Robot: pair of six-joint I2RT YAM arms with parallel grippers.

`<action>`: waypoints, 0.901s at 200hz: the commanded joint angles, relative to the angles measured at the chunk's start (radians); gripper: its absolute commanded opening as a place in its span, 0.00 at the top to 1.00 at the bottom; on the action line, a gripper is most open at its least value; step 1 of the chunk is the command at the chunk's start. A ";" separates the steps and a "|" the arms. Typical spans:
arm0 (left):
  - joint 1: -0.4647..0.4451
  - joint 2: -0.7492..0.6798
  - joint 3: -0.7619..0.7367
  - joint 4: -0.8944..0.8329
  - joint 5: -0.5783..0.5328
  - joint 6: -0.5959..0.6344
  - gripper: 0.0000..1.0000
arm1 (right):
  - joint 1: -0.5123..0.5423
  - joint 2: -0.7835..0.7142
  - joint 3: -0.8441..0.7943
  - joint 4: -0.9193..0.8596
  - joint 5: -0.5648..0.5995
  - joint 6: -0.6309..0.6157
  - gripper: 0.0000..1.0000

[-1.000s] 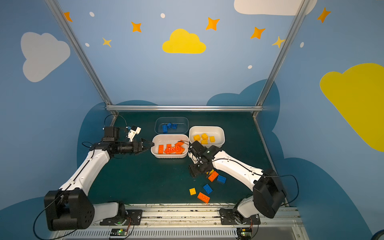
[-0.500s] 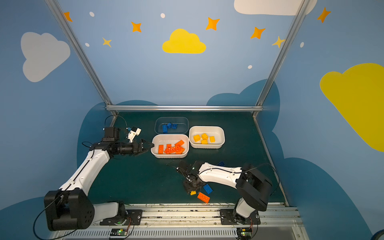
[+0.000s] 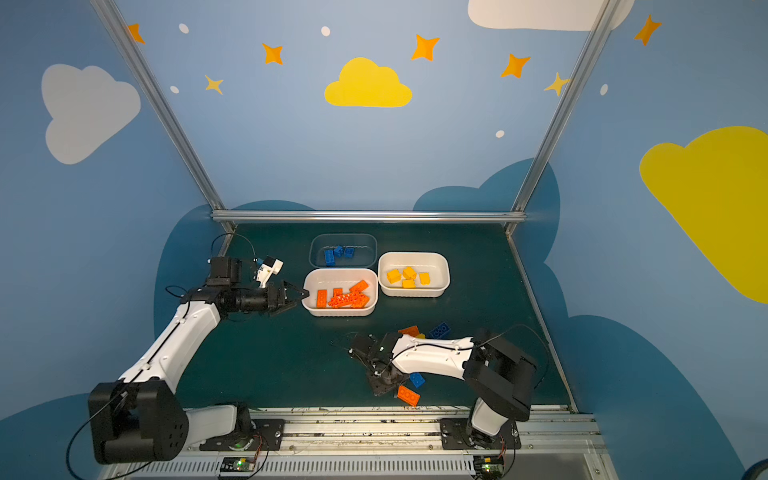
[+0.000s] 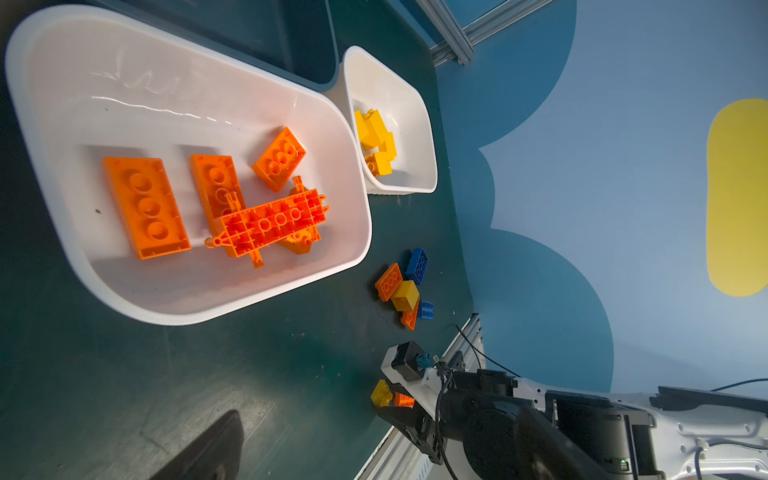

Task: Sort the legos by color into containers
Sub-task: 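Move the right gripper to the pile and grasp a yellow 2x2 brick, then carry the yellow 2x2 brick into the yellow-brick bin and release it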

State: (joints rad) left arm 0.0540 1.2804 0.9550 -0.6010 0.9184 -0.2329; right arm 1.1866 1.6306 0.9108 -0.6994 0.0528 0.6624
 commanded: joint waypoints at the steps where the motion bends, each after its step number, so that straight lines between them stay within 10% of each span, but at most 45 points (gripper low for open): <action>1: -0.006 -0.023 -0.009 -0.002 0.000 0.000 0.00 | 0.005 0.036 -0.012 -0.021 0.018 0.022 0.64; 93: -0.031 -0.019 0.023 0.021 0.018 -0.044 0.00 | -0.353 -0.147 0.219 -0.118 0.001 -0.266 0.79; 180: -0.075 0.033 0.035 0.127 0.017 -0.130 0.00 | -0.778 0.269 0.727 -0.152 -0.042 -0.634 0.79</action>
State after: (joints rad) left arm -0.0082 1.2884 0.9665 -0.5140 0.9241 -0.3389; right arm 0.4747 1.7992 1.5223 -0.7998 0.0143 0.1543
